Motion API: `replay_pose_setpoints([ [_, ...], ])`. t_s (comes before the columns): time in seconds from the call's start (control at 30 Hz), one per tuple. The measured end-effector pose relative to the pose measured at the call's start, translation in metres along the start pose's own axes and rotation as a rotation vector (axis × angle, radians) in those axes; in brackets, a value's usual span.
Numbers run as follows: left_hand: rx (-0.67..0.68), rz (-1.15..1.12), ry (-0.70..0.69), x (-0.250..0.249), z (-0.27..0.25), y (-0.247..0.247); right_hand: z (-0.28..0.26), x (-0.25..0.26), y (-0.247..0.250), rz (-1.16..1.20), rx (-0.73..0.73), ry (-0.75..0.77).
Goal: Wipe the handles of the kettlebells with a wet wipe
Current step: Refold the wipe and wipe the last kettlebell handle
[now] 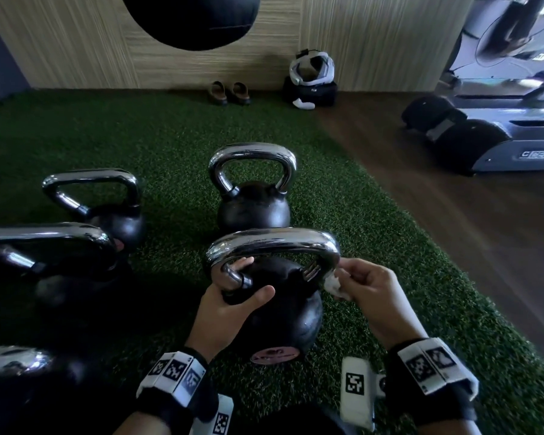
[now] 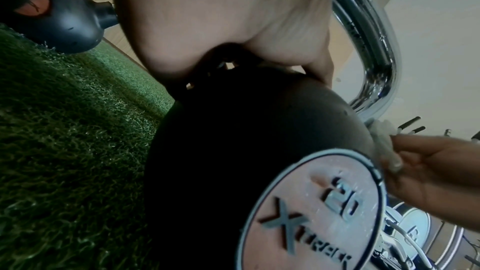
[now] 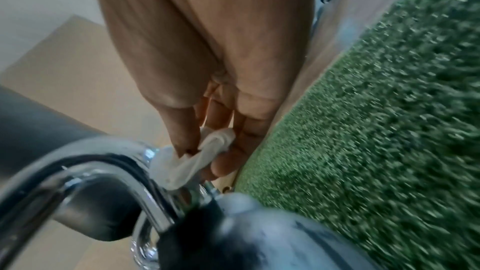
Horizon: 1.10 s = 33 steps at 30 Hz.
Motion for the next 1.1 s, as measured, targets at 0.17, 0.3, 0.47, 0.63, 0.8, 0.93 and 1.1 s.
replay_pose_setpoints([
  [0.17, 0.146, -0.247, 0.020, 0.009, -0.001, -0.002, 0.001, -0.008, -0.002, -0.056, 0.032, -0.045],
  [0.3, 0.050, -0.704, 0.027, -0.007, -0.006, 0.031, 0.003, 0.036, 0.026, -0.300, -0.012, 0.050],
  [0.47, -0.557, -0.298, -0.316, -0.106, -0.017, 0.081, -0.008, 0.117, 0.039, -0.208, -0.094, 0.296],
  [0.63, 0.035, -0.037, -0.505, -0.219, -0.037, -0.004, -0.045, 0.190, 0.008, -0.177, 0.006, 0.569],
  [0.8, 0.489, -0.076, -0.137, -0.196, -0.043, -0.071, -0.059, 0.206, -0.020, -0.212, 0.047, 0.647],
  [0.93, 0.506, -0.288, 0.036, -0.178, -0.044, -0.077, -0.056, 0.199, -0.028, -0.386, -0.017, 0.686],
  [1.1, 0.313, -0.072, -0.219, -0.193, -0.039, -0.046, -0.043, 0.181, -0.022, -0.386, 0.021, 0.614],
])
Point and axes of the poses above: each hand's wrist, its own z-axis towards the middle knuckle, its own y-axis out of the back of the hand, x = y × z, the point moved 10 cm from there along z, towards the middle knuckle, and after that the axes turned 3 degrees about y, right-handed, at the moved point
